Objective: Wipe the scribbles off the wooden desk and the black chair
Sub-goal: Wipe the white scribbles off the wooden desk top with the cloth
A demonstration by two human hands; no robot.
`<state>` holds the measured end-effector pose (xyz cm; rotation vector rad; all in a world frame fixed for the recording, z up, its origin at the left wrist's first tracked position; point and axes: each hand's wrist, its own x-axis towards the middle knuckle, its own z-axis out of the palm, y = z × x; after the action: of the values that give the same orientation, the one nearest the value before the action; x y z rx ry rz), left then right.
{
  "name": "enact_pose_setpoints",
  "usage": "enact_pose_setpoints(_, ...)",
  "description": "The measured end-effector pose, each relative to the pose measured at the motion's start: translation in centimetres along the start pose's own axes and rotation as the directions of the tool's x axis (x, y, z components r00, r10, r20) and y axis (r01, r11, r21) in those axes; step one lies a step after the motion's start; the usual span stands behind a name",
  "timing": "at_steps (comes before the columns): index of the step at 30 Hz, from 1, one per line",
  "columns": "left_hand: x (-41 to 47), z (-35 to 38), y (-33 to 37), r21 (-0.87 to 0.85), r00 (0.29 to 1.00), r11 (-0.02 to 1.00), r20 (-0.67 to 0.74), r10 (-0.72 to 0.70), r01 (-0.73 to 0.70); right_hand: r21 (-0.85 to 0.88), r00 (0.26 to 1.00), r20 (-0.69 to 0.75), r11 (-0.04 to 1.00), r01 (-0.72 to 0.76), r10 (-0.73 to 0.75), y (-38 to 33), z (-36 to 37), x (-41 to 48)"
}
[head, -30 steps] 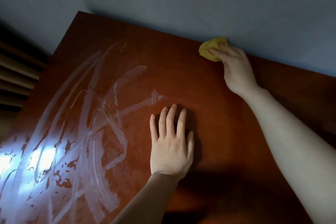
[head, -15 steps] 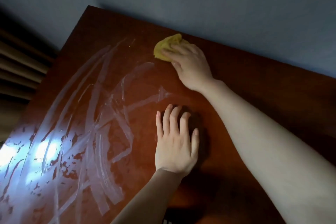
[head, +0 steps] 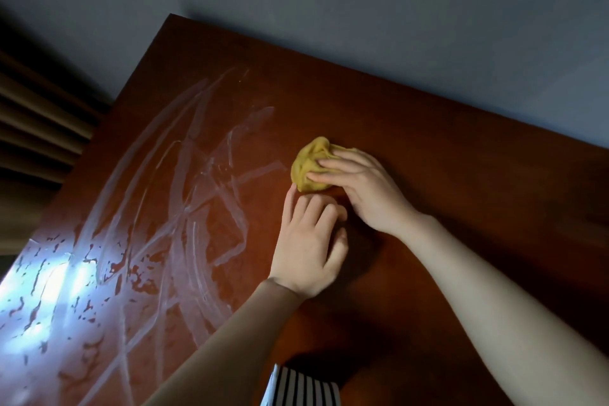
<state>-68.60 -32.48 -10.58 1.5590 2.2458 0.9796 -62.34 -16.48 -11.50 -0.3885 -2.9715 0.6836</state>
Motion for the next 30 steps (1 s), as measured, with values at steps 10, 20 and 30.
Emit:
enact_pose_setpoints(10,0.6,-2.8,-4.2,0.408,0.921,0.877,0.379,0.090,-0.254,-0.039,0.877,-0.339,0.927,-0.373,0.339,1.7,-0.3,-7.1)
enact_pose_setpoints(20,2.0,-3.2,-4.3,0.466,0.904,0.827,0.412,0.112,-0.314,0.162,0.503,-0.544,0.672,-0.723,0.672,6.7,-2.4,-3.2)
enact_pose_setpoints(30,2.2,-4.2,-5.4,0.357,0.912,0.888,0.385,0.142,-0.289,0.113,0.510,-0.358,0.579,-0.807,0.782,4.9,-2.5,6.7)
